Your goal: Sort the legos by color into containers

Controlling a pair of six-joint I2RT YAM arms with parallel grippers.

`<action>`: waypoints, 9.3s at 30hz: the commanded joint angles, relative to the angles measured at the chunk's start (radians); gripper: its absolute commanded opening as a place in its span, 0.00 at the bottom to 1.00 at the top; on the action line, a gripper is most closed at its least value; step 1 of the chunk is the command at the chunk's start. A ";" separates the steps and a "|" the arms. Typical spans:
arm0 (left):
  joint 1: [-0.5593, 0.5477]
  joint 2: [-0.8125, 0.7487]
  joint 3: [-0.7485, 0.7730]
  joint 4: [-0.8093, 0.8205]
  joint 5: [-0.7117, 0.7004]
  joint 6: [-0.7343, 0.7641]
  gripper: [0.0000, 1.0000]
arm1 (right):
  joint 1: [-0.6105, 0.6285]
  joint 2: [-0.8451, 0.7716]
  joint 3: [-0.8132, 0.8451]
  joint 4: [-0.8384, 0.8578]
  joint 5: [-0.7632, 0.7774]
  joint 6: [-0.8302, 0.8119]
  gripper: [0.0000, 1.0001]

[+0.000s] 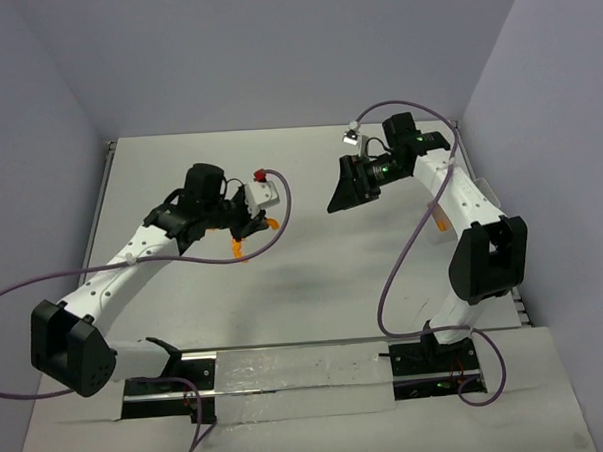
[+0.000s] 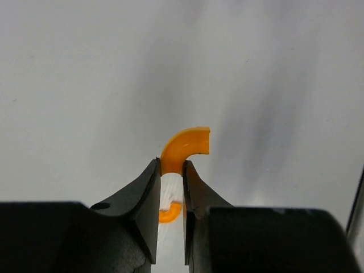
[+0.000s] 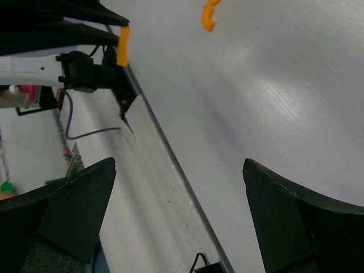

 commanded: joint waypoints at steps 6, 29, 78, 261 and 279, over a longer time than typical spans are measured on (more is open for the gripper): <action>-0.203 0.106 0.084 0.086 -0.117 -0.179 0.00 | 0.136 0.062 0.013 0.027 -0.141 0.016 0.94; -0.289 0.134 0.114 0.090 -0.156 -0.205 0.00 | 0.233 0.188 0.050 -0.017 -0.182 -0.010 0.43; 0.001 0.119 0.096 0.028 -0.476 -0.389 0.99 | -0.371 0.016 -0.094 0.112 1.085 -0.329 0.04; 0.193 0.083 0.226 -0.064 -0.509 -0.563 0.99 | -0.319 -0.106 -0.222 0.117 1.004 -0.421 0.00; 0.193 0.148 0.217 -0.119 -0.548 -0.522 0.99 | -0.324 0.018 -0.137 0.163 1.054 -0.338 0.36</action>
